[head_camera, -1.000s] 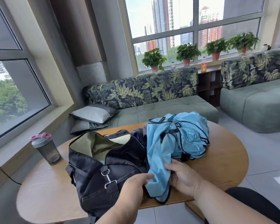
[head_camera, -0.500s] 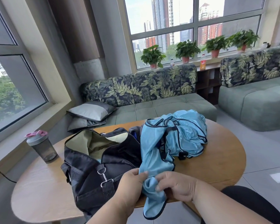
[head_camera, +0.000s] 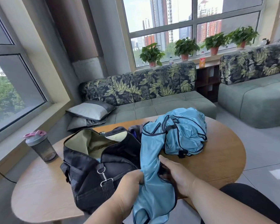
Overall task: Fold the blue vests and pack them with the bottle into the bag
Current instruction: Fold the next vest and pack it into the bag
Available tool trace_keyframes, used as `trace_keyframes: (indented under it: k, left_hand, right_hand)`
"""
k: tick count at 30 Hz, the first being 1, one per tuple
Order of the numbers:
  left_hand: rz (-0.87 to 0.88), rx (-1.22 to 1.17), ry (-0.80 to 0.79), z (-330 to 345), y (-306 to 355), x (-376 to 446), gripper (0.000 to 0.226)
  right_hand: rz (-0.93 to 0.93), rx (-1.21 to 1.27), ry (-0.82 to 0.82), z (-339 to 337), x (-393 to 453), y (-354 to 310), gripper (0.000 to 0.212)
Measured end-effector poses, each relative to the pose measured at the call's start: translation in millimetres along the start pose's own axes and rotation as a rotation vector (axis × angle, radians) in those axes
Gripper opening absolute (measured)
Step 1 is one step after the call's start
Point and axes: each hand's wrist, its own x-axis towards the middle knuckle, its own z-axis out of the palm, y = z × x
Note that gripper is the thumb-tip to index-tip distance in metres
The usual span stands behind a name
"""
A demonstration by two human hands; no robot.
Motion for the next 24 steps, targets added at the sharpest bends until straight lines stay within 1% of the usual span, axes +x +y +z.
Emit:
trace_keyframes:
  k: [2, 4, 6, 8, 11, 12, 14, 15, 17, 19, 21, 23, 24]
  left_hand:
    - [0.003, 0.073, -0.007, 1, -2, 1, 0.015]
    - [-0.002, 0.133, 0.047, 5, -2, 1, 0.013]
    - [-0.015, 0.128, 0.132, 4, -3, 5, 0.029]
    - [-0.021, 0.092, 0.196, 3, -3, 9, 0.036]
    - [-0.007, 0.074, 0.202, 1, -2, 17, 0.05]
    - [0.005, 0.082, 0.194, 2, -1, 19, 0.048]
    - [-0.009, 0.106, 0.139, 7, 4, 18, 0.035]
    - [-0.024, 0.12, 0.106, 9, 6, 16, 0.032]
    - [-0.039, 0.138, 0.075, 14, 5, 15, 0.037]
    - [-0.038, 0.145, 0.072, 18, 2, 14, 0.034]
    - [-0.057, 0.147, 0.079, 19, 2, 12, 0.033]
    - [-0.072, 0.161, 0.093, 16, 1, 13, 0.034]
    - [-0.077, 0.17, 0.095, 16, 1, 13, 0.034]
  right_hand:
    - [-0.034, -0.055, 0.004, 1, 4, 5, 0.036]
    - [-0.049, -0.109, -0.024, -1, 6, 7, 0.037]
    - [-0.048, -0.12, -0.058, -4, 5, 2, 0.04]
    - [-0.031, -0.097, -0.083, -10, 5, -3, 0.032]
    - [0.013, -0.115, -0.106, -13, 3, -8, 0.034]
    - [0.016, -0.173, -0.086, -14, 4, -7, 0.037]
    - [-0.002, -0.266, 0.035, -15, 7, -5, 0.039]
    - [-0.022, -0.282, 0.099, -14, 8, -6, 0.037]
    - [-0.08, -0.303, 0.203, -10, 12, -13, 0.029]
    - [-0.12, -0.294, 0.247, -5, 19, -23, 0.028]
    - [-0.121, -0.322, 0.272, -1, 31, -27, 0.036]
    - [-0.108, -0.341, 0.296, -1, 44, -24, 0.05]
    - [-0.107, -0.347, 0.311, -4, 49, -22, 0.051]
